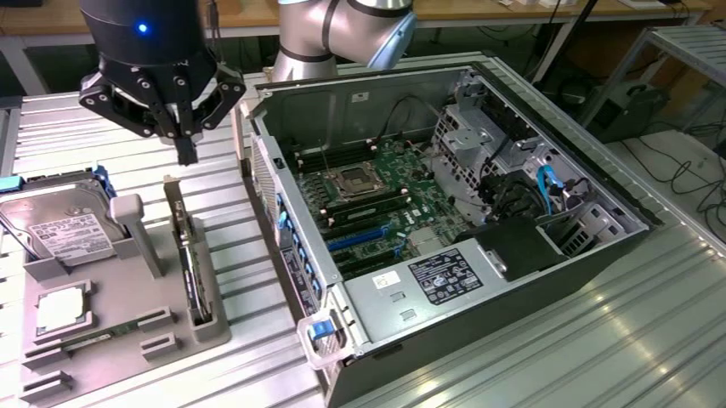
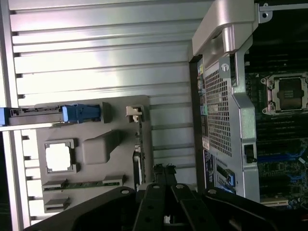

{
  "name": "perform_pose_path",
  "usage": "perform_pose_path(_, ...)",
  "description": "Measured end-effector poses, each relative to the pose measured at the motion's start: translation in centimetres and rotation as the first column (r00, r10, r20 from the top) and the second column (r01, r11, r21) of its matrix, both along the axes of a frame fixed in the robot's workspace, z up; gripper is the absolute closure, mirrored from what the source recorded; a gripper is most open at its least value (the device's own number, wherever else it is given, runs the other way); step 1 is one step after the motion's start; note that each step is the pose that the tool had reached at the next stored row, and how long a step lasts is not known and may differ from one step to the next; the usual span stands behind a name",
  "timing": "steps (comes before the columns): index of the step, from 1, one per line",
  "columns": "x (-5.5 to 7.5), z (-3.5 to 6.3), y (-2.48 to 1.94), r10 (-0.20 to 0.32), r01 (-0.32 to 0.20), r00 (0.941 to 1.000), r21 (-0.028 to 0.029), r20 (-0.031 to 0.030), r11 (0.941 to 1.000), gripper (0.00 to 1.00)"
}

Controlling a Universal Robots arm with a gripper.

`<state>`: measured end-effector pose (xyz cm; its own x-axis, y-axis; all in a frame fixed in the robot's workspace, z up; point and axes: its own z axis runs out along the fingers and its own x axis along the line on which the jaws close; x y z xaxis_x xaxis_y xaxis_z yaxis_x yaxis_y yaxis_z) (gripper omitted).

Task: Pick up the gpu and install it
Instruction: 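Reach for the gpu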

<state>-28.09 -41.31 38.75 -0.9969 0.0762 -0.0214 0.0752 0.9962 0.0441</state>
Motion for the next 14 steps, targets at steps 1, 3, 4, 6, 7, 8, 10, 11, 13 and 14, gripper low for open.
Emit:
perform_pose_path(1, -0.1, -0.01, -0.07, 0.0, 0.0, 1.0, 0.0, 0.0001, 1.0, 0.89)
perform_pose_path(3, -0.2, -0.01, -0.22, 0.0, 0.0, 1.0, 0.0, 0.0, 1.0, 0.89)
perform_pose_path(4, -0.3, -0.02, -0.29, 0.0, 0.0, 1.0, 0.0001, 0.0001, 1.0, 0.89)
perform_pose_path(6, -0.5, -0.03, -0.42, 0.0, 0.0, 1.0, 0.0, 0.0001, 1.0, 0.89)
perform_pose_path(7, -0.6, -0.03, -0.49, 0.0, 0.0, 1.0, 0.0, 0.0001, 1.0, 0.89)
perform_pose_path(8, -0.7, -0.04, -0.61, 0.0, 0.0, 1.0, 0.0, 0.0001, 1.0, 0.89)
perform_pose_path(10, -1.0, -0.05, -0.8, 0.0, 0.0, 1.0, -0.0001, 0.0, 1.0, 0.89)
perform_pose_path(11, -1.1, -0.07, -0.94, 0.0, 0.0, 1.0, 0.0, 0.0001, 1.0, 0.89)
perform_pose_path(13, -1.5, -0.1, -1.26, 0.001, -0.001, 1.0, 0.0, 0.0001, 1.0, 0.89)
perform_pose_path(14, -1.6, -0.11, -1.42, 0.002, -0.002, 1.0, 0.0, 0.0001, 1.0, 0.89)
